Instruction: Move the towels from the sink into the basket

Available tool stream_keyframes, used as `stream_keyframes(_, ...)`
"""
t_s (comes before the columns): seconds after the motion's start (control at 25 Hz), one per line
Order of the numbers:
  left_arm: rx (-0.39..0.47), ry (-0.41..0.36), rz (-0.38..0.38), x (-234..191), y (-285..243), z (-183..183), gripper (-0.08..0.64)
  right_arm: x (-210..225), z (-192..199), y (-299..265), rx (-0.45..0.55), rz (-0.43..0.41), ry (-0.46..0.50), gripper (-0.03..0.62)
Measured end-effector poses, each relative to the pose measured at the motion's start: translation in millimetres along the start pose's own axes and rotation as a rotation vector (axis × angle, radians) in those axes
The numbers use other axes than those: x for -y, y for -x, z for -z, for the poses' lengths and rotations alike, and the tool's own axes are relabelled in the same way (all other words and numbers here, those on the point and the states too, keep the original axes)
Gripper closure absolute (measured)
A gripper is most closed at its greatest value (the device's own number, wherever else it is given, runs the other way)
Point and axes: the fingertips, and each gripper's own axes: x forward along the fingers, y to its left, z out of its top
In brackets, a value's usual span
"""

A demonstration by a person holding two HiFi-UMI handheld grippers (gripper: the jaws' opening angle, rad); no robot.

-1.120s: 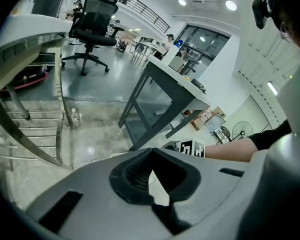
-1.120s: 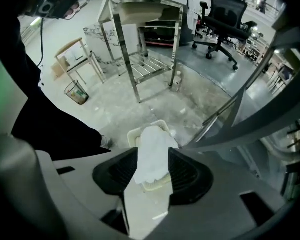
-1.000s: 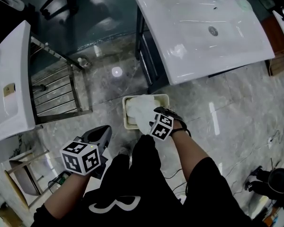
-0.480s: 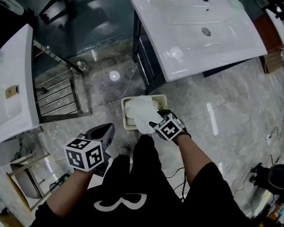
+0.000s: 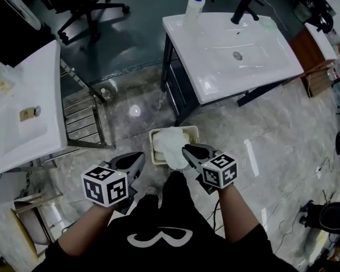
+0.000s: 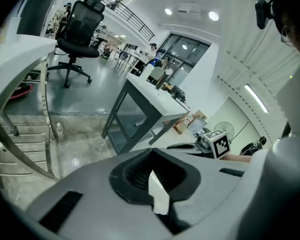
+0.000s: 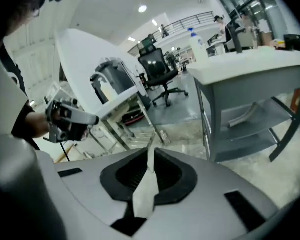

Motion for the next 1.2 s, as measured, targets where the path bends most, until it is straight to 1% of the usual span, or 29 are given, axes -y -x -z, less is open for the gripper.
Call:
stream_keyframes(0.04, 0.012, -0.005, 0.014, 6, 9, -4, 0.554, -14, -14, 11, 0.047, -0.007, -0.013, 0.572)
stream_keyframes(0.08, 0.025, -0.014, 0.030, 12, 18, -9, 0.555, -28, -27, 21, 0.089, -0.022, -0.020, 0.589)
stream_keyframes(0.2, 0.069, -0.067, 0.088, 33, 44, -29, 0.554, -72, -68, 52, 0.187, -0.066, 0.005, 0.589)
stream_keyframes(0.32, 0.118, -0.122, 0.147, 55, 73, -44, 0.554, -107, -96, 80, 0.244, -0.051, 0.074, 0.589)
stream_keyframes(0.48, 0.186, -0.199, 0.229, 92, 103, -63, 0.554, -151, -133, 127, 0.356, -0.050, 0.158, 0.589)
stream_keyframes(0.6, 0.221, -0.279, 0.278, 121, 132, -77, 0.554, -181, -151, 154, 0.416, -0.029, 0.215, 0.589)
stream_keyframes(0.76, 0.286, -0.405, 0.324, 155, 174, -95, 0.554, -214, -171, 180, 0.500, -0.027, 0.216, 0.589)
stream_keyframes(0.88, 0.315, -0.470, 0.346, 171, 193, -103, 0.555, -232, -174, 192, 0.552, -0.032, 0.219, 0.589)
stream_keyframes(1.04, 0.328, -0.498, 0.373, 178, 197, -101, 0.554, -237, -162, 194, 0.562, -0.027, 0.214, 0.589)
stream_keyframes(1.2, 0.311, -0.498, 0.392, 179, 189, -93, 0.554, -232, -160, 195, 0.581, 0.011, 0.211, 0.589)
